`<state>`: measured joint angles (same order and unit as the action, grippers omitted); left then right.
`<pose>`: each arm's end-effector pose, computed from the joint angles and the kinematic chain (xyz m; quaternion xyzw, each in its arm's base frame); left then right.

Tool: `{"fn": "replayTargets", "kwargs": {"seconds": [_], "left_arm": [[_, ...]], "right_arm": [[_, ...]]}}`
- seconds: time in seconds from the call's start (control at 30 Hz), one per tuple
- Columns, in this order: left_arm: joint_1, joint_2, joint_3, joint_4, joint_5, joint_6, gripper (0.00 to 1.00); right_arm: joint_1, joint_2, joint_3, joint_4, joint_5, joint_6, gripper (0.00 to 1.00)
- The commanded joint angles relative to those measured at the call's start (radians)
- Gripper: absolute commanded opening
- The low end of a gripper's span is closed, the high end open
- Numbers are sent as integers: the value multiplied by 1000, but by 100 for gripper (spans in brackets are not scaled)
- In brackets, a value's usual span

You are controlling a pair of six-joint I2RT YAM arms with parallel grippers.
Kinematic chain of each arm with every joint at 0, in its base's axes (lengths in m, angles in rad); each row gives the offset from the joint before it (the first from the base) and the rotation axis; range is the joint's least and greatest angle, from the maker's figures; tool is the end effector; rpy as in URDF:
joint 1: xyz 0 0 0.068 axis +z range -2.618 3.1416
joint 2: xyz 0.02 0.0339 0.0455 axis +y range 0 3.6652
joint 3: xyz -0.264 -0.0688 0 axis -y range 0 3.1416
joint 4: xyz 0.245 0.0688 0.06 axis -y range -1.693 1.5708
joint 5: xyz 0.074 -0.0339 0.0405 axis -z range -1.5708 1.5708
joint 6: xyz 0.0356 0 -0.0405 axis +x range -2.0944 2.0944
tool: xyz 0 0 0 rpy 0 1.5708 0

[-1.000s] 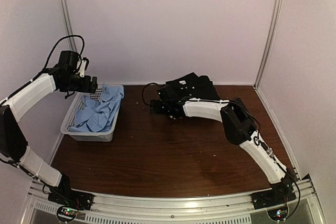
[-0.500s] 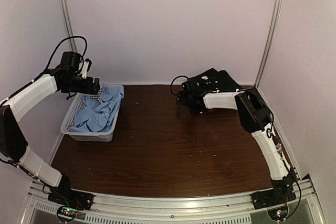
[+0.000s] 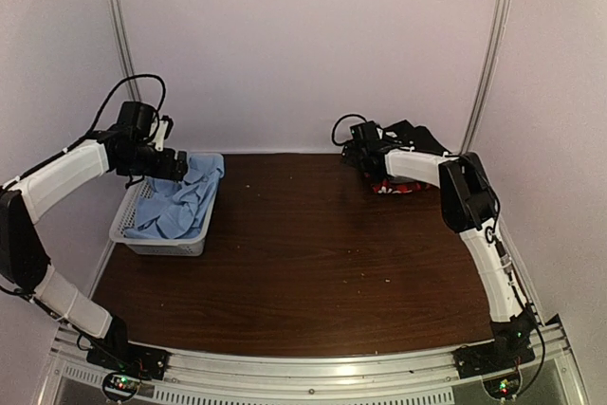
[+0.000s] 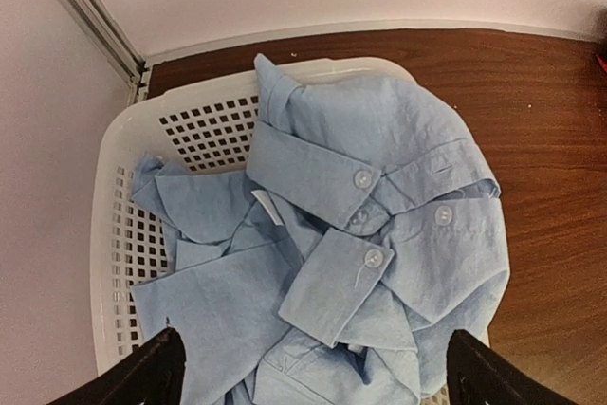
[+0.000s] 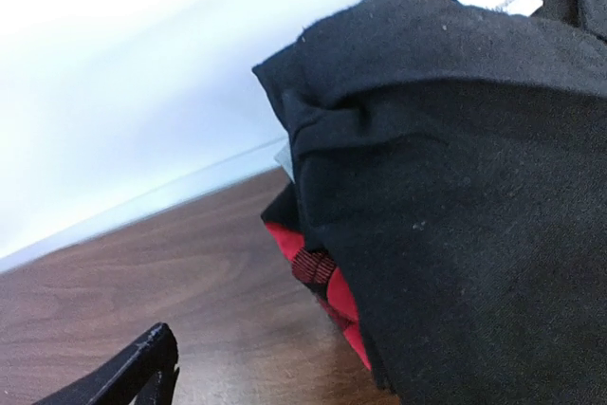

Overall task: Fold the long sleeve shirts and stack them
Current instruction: Move the square-folded shirt to the corner of the board, then pick up the crumpled shirt from the bin.

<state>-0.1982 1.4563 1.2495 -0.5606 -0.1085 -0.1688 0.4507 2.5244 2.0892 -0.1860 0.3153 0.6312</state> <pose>0.3152 -0.0594 0.3082 -0.0077 0.9193 -0.0222 0.3930 0.5183 0.2385 0.1546 0.1506 0.8683 0.1128 0.4589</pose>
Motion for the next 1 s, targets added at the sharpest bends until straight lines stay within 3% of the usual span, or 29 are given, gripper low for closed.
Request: {"fn": "replayTargets", "kwargs": {"seconds": [0.0, 0.13, 0.27, 0.4, 0.5, 0.6, 0.8, 0.97], "left_arm": [[-6, 0, -13, 48, 30, -27, 98], [-10, 20, -14, 48, 51, -32, 98], [-10, 51, -27, 48, 134, -23, 98], [-16, 110, -21, 48, 239, -20, 97], [-18, 162, -4, 47, 231, -40, 97], [-18, 192, 7, 35, 137, -55, 93], [-18, 271, 30, -4, 7, -53, 76], [-20, 300, 49, -5, 17, -59, 42]], "right_arm": [[-42, 32, 92, -34, 64, -15, 100], [-56, 23, 74, -21, 11, -26, 100], [-50, -53, -113, 141, -191, -51, 100], [-16, -91, -211, 183, -348, -90, 100], [19, -131, -301, 230, -435, -113, 100], [47, -186, -397, 272, -489, -119, 100], [84, -326, -574, 339, -528, -120, 99], [105, -464, -705, 371, -544, -127, 99]]}}
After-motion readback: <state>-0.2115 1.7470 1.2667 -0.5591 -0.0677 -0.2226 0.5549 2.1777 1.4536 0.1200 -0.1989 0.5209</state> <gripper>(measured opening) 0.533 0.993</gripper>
